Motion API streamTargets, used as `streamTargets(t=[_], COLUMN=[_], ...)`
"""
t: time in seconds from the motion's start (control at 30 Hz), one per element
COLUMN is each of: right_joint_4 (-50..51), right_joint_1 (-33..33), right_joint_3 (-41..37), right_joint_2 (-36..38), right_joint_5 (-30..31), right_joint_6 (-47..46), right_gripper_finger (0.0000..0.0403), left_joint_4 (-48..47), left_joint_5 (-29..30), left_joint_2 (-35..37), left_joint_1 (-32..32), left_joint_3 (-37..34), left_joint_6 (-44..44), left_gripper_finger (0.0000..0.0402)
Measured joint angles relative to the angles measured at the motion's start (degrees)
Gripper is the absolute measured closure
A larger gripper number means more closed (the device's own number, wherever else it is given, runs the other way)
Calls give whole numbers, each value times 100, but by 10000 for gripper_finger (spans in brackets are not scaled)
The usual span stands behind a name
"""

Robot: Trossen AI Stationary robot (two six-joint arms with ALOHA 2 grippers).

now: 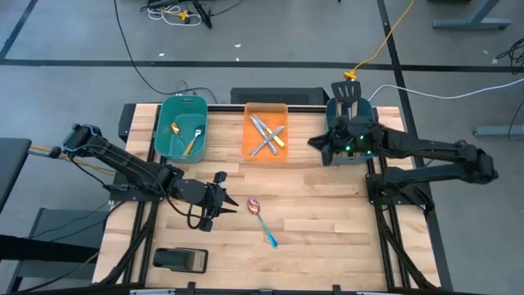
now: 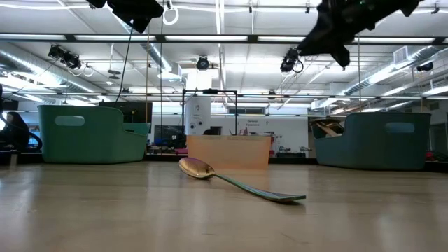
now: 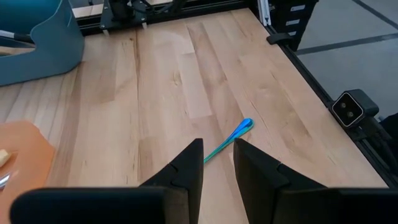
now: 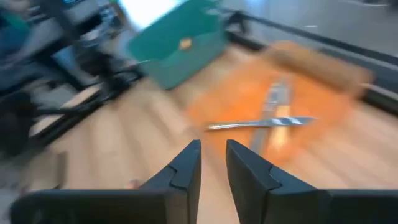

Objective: Pick & Place Kitchen Items
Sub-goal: Put the blue spoon into the green bin

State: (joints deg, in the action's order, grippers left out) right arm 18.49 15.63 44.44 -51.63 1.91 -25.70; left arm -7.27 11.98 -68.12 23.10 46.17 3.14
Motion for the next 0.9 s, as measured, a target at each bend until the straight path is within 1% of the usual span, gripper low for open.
streamTargets(t=[0.2,0.37,0.47,0.7,0.8,0.9], right_joint_4=[-93,-63,75,900,1276,1472], right_joint_1=[-1121,-1778,-2063,-2588,-2770,-2886], right_joint_3=[505,1135,1562,2591,2990,3293], right_joint_2=[-832,-1727,-2250,-3454,-3909,-4276], right_joint_5=[4,-4,-4,-98,-96,-98], right_joint_6=[-86,-147,-255,-544,-567,-799], right_gripper_finger=[336,344,344,344,344,344], left_joint_4=[0,0,0,-3,-4,-4], left_joint_5=[1,1,0,-2,-2,-2], left_joint_2=[0,0,0,0,0,0], left_joint_1=[-5,-5,-5,-5,-3,-3], left_joint_3=[0,-2,-2,-2,-2,-2], left_joint_6=[-2,11,13,26,24,24], left_gripper_finger=[307,307,307,307,307,307])
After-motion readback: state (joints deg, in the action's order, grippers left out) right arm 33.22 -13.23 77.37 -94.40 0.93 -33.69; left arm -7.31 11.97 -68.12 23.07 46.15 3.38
